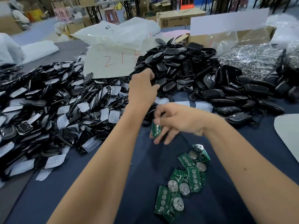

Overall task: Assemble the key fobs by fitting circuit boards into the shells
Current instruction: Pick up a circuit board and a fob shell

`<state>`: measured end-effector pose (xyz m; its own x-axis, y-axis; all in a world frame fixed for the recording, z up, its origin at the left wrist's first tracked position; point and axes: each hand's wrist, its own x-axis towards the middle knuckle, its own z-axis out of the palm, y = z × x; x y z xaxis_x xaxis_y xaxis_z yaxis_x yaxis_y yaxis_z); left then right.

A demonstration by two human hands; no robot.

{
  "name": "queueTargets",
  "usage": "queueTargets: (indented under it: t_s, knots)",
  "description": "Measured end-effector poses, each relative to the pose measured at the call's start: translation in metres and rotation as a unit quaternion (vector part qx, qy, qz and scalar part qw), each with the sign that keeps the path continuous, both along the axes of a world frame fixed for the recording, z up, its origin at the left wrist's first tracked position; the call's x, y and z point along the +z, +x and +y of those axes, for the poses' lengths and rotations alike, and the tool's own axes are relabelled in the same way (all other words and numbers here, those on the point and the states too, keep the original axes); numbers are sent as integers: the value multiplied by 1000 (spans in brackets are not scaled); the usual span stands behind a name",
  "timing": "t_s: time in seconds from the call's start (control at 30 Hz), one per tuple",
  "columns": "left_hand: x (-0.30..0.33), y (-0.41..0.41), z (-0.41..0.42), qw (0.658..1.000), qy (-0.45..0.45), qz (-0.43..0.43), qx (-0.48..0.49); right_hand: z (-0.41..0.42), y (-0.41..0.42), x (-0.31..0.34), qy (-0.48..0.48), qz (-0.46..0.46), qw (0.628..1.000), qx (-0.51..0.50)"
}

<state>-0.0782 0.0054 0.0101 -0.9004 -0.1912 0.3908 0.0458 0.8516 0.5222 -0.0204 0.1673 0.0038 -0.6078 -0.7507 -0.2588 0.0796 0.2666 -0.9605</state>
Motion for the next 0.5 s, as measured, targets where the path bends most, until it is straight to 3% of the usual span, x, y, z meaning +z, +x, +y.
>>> queueTargets:
  t_s: [0.1,0.23,0.33,0.5]
  knots:
    - [1,8,0,998,56,13,14,-6,-4,-18,-151,-26,979,-136]
    - [-10,32,-3,991,126,15,44,-10,-12,-35,-286,44,918,-271]
    - [-22,46,-1,981,182,-47,48,-9,-16,-41,-285,78,898,-325]
    - [-35,61,4,901,413,-131,20,-9,-16,-49,-237,111,875,-408]
